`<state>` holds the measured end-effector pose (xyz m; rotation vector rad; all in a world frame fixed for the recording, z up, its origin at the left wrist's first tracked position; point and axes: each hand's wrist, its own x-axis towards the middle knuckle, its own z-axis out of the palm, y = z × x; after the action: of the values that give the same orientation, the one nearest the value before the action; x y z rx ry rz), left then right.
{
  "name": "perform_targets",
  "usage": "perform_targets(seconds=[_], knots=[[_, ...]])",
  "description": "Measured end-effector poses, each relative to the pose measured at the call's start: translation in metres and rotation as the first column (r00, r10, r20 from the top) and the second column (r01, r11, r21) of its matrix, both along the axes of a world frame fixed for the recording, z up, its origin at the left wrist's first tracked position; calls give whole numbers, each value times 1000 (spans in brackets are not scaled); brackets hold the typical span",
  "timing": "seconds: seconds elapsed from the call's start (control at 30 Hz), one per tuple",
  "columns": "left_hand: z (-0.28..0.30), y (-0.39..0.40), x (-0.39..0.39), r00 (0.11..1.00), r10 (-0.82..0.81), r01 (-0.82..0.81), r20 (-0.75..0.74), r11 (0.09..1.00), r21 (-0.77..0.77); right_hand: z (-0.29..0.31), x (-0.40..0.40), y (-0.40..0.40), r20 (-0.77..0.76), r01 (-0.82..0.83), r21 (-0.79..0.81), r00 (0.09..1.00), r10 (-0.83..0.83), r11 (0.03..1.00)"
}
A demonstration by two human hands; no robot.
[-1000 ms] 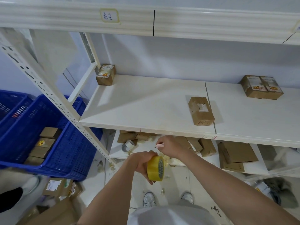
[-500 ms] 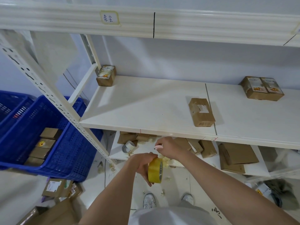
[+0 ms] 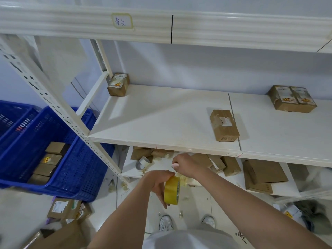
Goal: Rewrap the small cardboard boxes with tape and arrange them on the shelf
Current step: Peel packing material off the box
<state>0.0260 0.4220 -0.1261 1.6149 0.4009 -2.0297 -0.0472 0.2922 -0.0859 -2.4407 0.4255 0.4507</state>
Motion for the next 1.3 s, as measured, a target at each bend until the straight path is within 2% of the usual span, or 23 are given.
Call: perform_targets(seconds=[0.43,0.7,0.87,1.0,1.07,1.17,1.3], knots=[[0,-5,3,998,-51,50,-36,999,-15,12,-4,-4,-60,9,-32,998,-11,999],[4,-2,6,998,-52,54,-45,998,30,14,1,-3,-99,-15,-49,995,10,999],[-3,-4,9,996,-75,77,-49,996,35,15,2,-2,-121,-41,-116,992,27,992],[-10,7,3,978,-203,206,-57,976,71,11,-8,-11,-184,-46,-152,983,18,987],[-12,16,-2,979,-201,202,-24,979,35,10,-14,-19,-171,7,-117,985,-27,993],[-14,20,-2,997,-74,73,-16,994,-82,5,-17,-26,-133,161,4,978,-159,987],[-1,13,3,999,-8,3,-32,985,-171,1,-20,-28,-179,389,228,918,-354,893]])
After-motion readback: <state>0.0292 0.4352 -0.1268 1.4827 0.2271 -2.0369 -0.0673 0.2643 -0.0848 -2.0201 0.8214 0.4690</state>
